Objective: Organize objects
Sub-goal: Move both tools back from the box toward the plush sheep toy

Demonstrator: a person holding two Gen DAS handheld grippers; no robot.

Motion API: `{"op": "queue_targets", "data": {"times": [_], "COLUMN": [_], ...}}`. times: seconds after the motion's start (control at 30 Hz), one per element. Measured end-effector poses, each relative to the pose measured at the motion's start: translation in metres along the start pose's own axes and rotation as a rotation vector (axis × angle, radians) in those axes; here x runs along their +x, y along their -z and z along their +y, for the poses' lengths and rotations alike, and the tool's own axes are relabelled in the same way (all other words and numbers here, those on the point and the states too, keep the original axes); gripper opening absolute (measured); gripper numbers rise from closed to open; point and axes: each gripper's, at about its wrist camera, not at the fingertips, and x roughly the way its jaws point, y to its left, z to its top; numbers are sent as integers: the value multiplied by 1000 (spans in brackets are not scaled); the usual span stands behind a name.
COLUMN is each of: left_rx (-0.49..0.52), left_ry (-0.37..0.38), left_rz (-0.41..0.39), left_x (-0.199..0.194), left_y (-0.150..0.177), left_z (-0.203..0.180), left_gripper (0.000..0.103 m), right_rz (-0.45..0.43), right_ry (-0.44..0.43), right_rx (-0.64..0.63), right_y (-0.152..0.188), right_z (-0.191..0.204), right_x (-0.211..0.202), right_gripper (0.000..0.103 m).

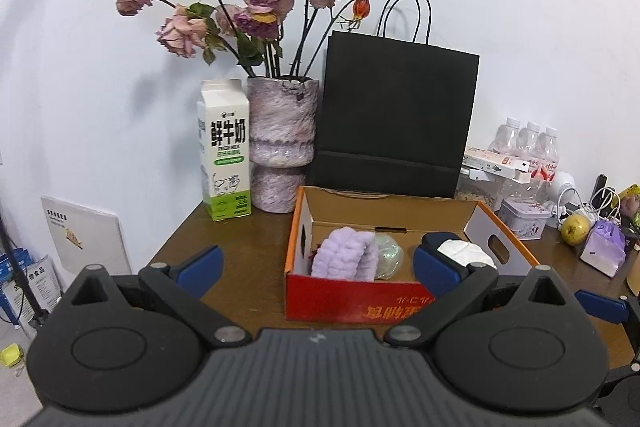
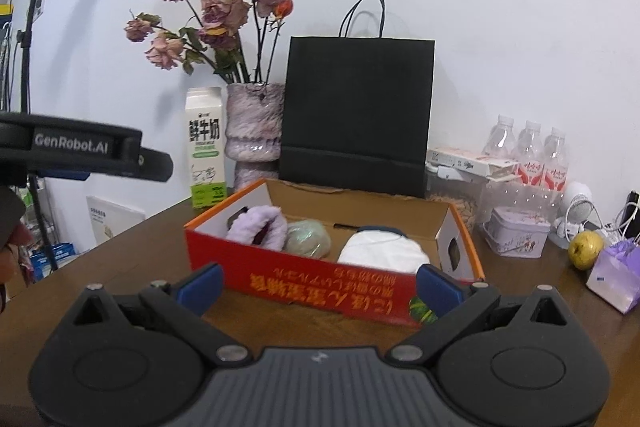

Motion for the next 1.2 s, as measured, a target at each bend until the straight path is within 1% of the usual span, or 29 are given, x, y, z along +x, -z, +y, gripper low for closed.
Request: {"op": "queue_targets", "data": {"times": [0.53, 0.83, 1.0, 1.2], "left_rx": [5, 3, 4, 8], "left_ry": [-45, -59, -63, -57], "left_rz": [34, 46, 66, 97], "left_x": [-47, -69, -76, -82], "left_y": [25, 40, 52, 67], "left_z": [31, 47, 56, 68], "left_gripper": [103, 103, 103, 103], "right_rz": [30, 46, 56, 84], "right_ry": [-36, -60, -78, -90], "right_rx": [-17, -30, -42, -56], "right_y": [22, 33, 38, 45], "right_z": [29, 46, 57, 69], "right_x": [-42, -57, -64, -63], "right_gripper": [103, 103, 103, 103]}}
